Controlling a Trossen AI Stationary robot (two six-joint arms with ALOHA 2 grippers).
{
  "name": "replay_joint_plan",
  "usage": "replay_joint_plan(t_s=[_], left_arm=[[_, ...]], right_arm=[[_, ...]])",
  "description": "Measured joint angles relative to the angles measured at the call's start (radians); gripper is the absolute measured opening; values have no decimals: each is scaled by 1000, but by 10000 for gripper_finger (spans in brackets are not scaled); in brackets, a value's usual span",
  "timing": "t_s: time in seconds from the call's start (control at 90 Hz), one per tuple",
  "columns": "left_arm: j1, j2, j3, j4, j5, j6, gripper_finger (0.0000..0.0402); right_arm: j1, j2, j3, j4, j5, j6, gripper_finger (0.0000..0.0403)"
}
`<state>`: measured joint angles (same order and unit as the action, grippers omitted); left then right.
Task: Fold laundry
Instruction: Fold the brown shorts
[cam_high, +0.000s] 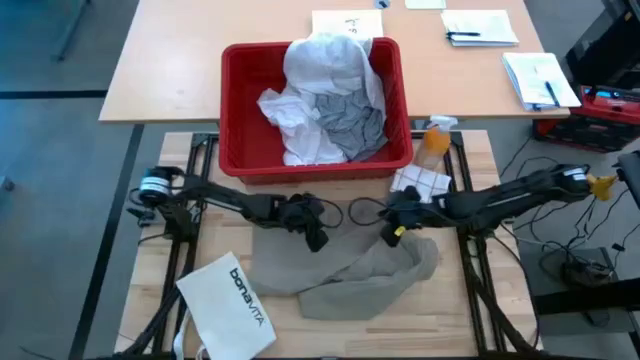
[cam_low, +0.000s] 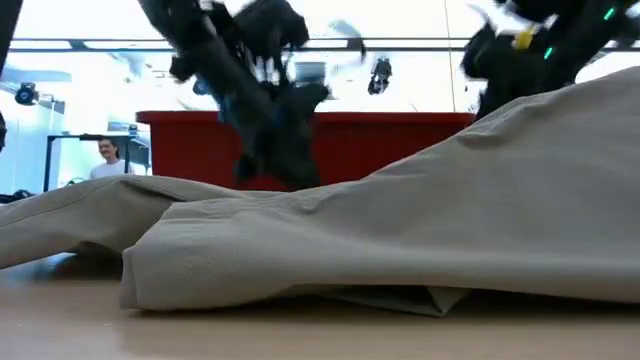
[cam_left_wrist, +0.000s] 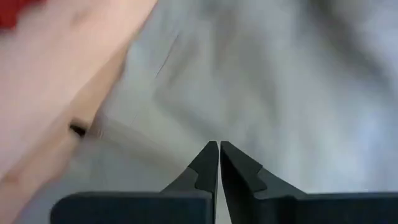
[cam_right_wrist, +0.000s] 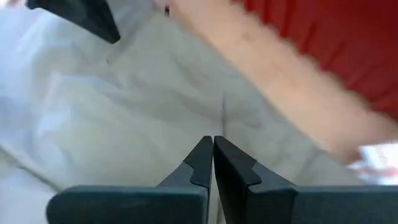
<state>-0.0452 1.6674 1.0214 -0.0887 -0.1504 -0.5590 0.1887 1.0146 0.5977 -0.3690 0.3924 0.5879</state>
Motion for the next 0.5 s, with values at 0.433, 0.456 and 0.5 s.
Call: replay_joint_plan(t_s=[0.433, 0.456, 0.5], left_arm=[[-364, -49, 240, -78, -184, 246, 142], [-384, -33, 241, -83, -209, 232, 164], [-414, 2, 245, -88, -262, 196, 207]], right_arm=[[376, -81, 152, -253, -21, -75, 176], [384, -75, 153, -256, -16, -77, 190], [399, -62, 154, -253, -20, -98, 218]])
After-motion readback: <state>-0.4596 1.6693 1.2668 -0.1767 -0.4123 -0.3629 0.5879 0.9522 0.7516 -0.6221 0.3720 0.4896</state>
